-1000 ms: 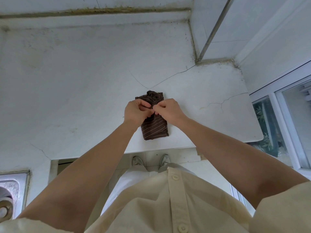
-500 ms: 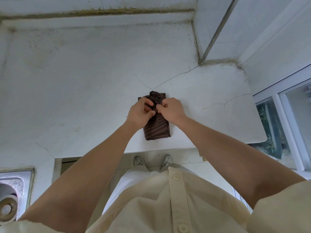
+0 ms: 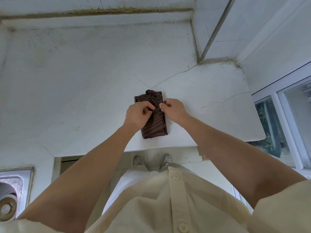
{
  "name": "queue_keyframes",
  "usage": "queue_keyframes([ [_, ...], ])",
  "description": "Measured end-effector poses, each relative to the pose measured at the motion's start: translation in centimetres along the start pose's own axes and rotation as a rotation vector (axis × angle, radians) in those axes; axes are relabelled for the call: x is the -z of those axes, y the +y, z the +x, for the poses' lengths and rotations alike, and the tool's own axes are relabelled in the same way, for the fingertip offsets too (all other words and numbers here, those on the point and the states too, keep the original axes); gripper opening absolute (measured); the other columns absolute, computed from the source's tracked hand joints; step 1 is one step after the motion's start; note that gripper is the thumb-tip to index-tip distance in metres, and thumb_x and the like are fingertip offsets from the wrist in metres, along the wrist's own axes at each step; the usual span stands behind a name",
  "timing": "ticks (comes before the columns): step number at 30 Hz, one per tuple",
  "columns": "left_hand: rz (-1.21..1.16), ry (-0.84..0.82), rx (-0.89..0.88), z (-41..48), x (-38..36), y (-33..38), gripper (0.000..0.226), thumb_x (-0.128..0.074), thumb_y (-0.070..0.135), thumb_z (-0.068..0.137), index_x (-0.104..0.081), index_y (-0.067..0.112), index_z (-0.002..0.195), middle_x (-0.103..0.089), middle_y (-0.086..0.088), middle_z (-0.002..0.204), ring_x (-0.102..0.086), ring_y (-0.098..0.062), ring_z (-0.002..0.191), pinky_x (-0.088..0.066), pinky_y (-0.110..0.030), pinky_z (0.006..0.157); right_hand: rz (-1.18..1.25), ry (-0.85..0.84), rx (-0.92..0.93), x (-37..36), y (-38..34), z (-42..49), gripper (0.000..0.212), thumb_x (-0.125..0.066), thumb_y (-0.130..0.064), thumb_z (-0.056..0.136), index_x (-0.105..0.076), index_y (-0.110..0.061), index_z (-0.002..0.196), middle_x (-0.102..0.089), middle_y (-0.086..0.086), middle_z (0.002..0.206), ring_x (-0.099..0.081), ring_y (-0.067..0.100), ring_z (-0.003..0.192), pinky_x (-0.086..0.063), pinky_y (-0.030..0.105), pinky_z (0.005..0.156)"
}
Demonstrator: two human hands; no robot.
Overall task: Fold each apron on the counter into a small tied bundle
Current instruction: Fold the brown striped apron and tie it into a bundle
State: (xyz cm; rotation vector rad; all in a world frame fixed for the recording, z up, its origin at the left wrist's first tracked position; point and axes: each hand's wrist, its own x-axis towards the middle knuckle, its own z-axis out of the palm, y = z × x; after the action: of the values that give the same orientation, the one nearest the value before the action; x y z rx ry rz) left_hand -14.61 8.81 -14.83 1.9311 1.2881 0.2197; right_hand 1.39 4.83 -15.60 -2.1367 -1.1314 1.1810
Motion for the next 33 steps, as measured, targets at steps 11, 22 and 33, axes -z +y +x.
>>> queue_keyframes([
  [11,0.207,0.131,-0.163,-0.3,-1.2,-0.6,0.011,-0.063,0.030,0.093,-0.069,0.021,0.093,-0.054,0.005,0.095,-0.049,-0.015,0.087,-0.043,-0.031,0.069,0.310,0.003,-0.175,-0.1,0.7,-0.1,0.029,-0.054,-0.007,0.088,-0.054,-0.011,0.059,-0.056,0.009,0.070,-0.053,0.024,0.070,-0.056,0.046,0.078],
  [22,0.124,0.148,-0.055,-0.7,-1.4,-2.0,0.011,-0.064,0.029,0.092,-0.067,0.018,0.092,-0.052,0.004,0.099,-0.051,-0.021,0.099,-0.048,-0.038,0.077,0.473,-0.059,-0.266,1.3,1.3,-0.5,0.016,-0.051,-0.018,0.099,-0.059,-0.005,0.093,-0.060,0.011,0.080,-0.059,0.019,0.064,-0.053,0.024,0.060],
  [33,-0.634,0.014,0.278,-2.3,-0.8,2.0,0.064,-0.054,0.066,0.083,-0.063,0.009,0.108,-0.069,-0.010,0.105,-0.067,-0.023,0.096,-0.055,-0.036,0.086,0.624,-0.223,-0.100,0.5,-0.3,-3.5,0.024,-0.055,-0.024,0.096,-0.052,-0.009,0.115,-0.062,0.008,0.098,-0.062,0.018,0.081,-0.054,0.031,0.077],
])
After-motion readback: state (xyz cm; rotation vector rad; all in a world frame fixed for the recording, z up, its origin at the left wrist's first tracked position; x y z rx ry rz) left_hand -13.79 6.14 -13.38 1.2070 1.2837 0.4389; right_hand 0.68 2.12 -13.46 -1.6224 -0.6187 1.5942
